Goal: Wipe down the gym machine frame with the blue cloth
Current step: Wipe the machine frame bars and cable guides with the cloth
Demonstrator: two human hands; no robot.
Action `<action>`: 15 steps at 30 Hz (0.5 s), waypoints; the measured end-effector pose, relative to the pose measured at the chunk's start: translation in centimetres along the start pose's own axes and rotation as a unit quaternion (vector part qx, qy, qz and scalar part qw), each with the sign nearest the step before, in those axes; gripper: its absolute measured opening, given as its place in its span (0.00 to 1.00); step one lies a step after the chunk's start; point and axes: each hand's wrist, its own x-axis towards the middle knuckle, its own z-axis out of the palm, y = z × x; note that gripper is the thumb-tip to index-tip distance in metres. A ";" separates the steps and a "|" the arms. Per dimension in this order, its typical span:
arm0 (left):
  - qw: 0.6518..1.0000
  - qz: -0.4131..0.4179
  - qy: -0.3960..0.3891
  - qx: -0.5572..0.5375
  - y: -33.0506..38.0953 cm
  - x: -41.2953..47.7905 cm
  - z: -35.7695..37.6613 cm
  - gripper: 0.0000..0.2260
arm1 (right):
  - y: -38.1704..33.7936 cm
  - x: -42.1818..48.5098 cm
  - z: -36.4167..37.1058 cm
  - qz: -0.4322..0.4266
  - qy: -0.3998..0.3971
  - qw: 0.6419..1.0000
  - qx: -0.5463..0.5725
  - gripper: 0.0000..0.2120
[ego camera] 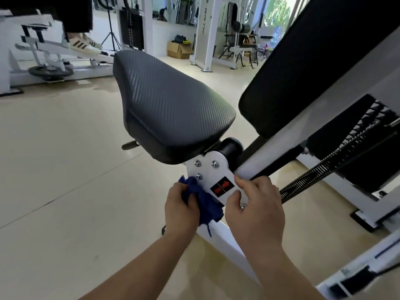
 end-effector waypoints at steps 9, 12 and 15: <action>0.991 0.132 -0.011 -0.030 3.4 -2.9 0.5 0.16 | -0.2 0.2 -0.6 0.001 -0.023 1.000 -0.014 0.13; 0.991 0.128 -0.004 -0.036 4.1 -2.5 1.0 0.20 | -0.3 0.3 -0.7 0.002 -0.025 1.000 -0.017 0.16; 0.989 0.142 0.010 -0.033 4.8 -1.5 1.5 0.24 | -0.5 0.2 -0.8 0.003 -0.028 1.000 -0.014 0.17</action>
